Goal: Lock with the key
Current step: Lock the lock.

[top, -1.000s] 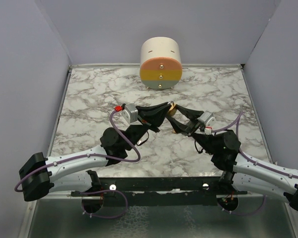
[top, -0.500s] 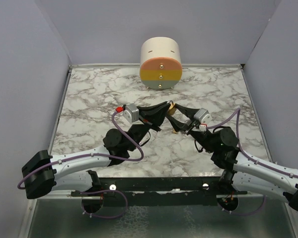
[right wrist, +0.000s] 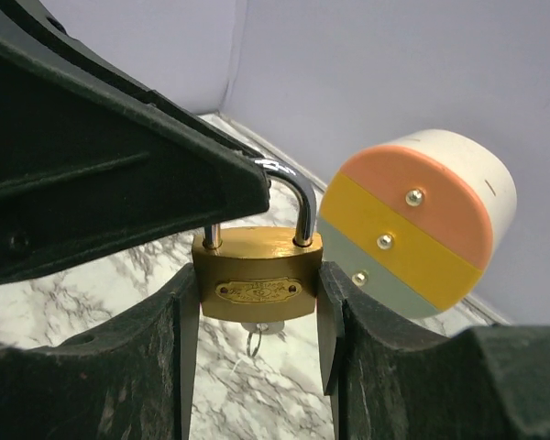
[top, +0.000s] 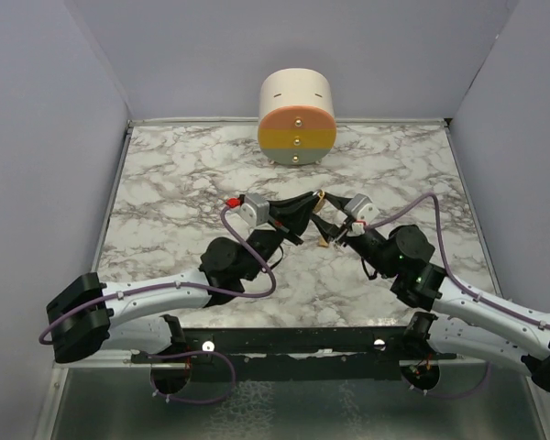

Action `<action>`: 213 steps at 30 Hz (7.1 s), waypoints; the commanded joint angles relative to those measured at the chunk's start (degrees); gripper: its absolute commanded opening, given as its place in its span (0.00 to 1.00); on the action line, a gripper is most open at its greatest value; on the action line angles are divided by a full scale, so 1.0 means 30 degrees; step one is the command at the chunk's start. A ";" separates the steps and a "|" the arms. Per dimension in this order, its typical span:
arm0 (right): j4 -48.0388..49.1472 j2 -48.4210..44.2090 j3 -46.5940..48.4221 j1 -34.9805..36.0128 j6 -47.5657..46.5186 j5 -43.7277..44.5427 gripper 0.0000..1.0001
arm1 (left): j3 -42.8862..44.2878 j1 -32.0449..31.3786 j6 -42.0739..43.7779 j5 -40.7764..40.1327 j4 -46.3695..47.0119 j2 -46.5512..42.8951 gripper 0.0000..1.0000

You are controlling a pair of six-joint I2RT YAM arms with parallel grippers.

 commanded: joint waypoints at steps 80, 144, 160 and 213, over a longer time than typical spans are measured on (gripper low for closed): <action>0.7843 -0.0961 -0.3002 -1.1116 1.2750 -2.0047 0.64 | 0.3413 -0.1957 0.5349 0.6045 -1.3822 -0.9945 0.00; 0.9850 0.3069 0.0074 -1.0749 1.3593 -2.4075 0.02 | 0.6468 0.0182 0.5653 0.6780 -1.4517 -0.4081 0.44; 0.6922 0.2289 0.0766 -1.0247 1.1930 -2.3683 0.02 | 0.7086 0.0217 0.7859 0.7535 -2.0618 -0.4168 0.37; 0.9610 0.3840 -0.2050 -0.9389 1.4030 -1.8215 0.73 | 0.5278 0.4709 0.4223 0.9061 -1.5538 -0.6485 0.00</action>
